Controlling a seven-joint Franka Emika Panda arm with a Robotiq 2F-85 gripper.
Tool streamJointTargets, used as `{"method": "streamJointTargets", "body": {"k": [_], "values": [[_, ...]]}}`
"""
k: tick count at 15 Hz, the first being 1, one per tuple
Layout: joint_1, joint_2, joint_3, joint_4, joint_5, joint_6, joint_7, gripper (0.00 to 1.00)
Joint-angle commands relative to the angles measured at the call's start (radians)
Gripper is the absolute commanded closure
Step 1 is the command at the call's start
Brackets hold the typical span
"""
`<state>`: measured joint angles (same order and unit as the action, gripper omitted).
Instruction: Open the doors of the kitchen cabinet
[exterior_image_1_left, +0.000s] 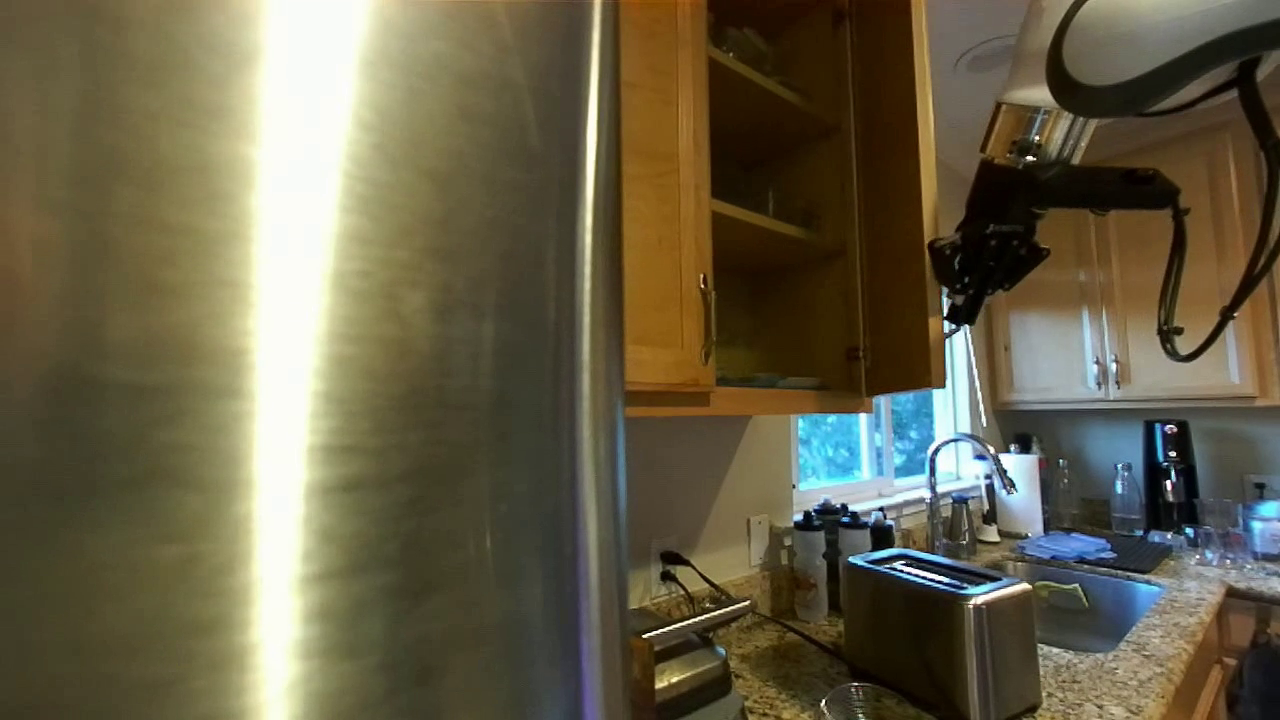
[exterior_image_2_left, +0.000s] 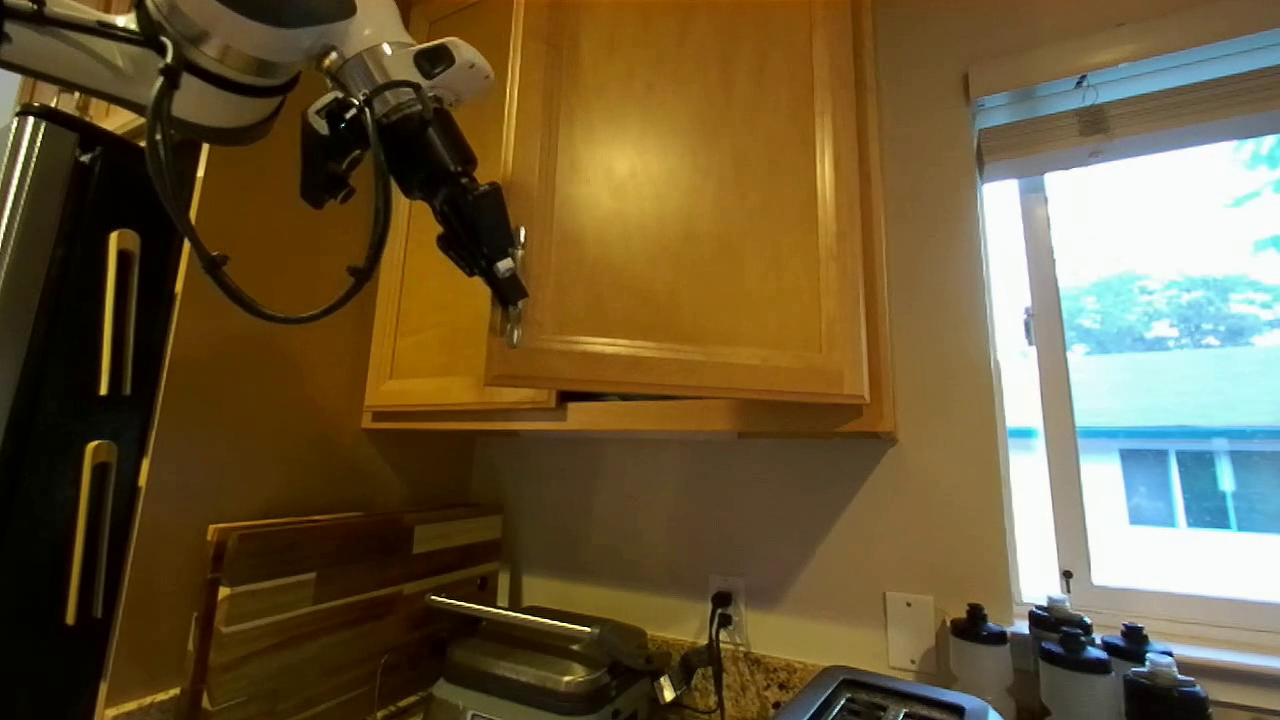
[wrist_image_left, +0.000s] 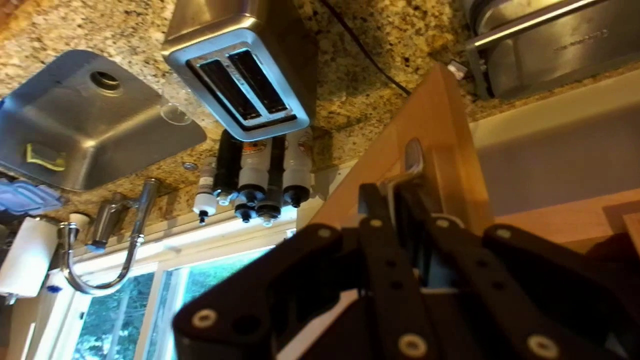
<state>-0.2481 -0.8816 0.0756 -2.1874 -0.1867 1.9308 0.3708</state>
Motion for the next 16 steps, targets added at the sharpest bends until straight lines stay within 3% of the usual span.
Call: {"method": "streamJointTargets", "body": {"k": [1,4,9,13,16], "values": [[-0.018,0.026,0.042,0.015,-0.1,-0.114,-0.033,0.57],[0.032,0.034,0.058,0.027,-0.139,-0.206,-0.104,0.37],[0.154,0.059,0.056,0.052,-0.081,-0.339,-0.224,0.05],[0.247,0.11,0.056,0.098,-0.009,-0.309,-0.268,0.0],[0.269,0.18,0.06,0.164,0.014,-0.283,-0.266,0.0]]}}
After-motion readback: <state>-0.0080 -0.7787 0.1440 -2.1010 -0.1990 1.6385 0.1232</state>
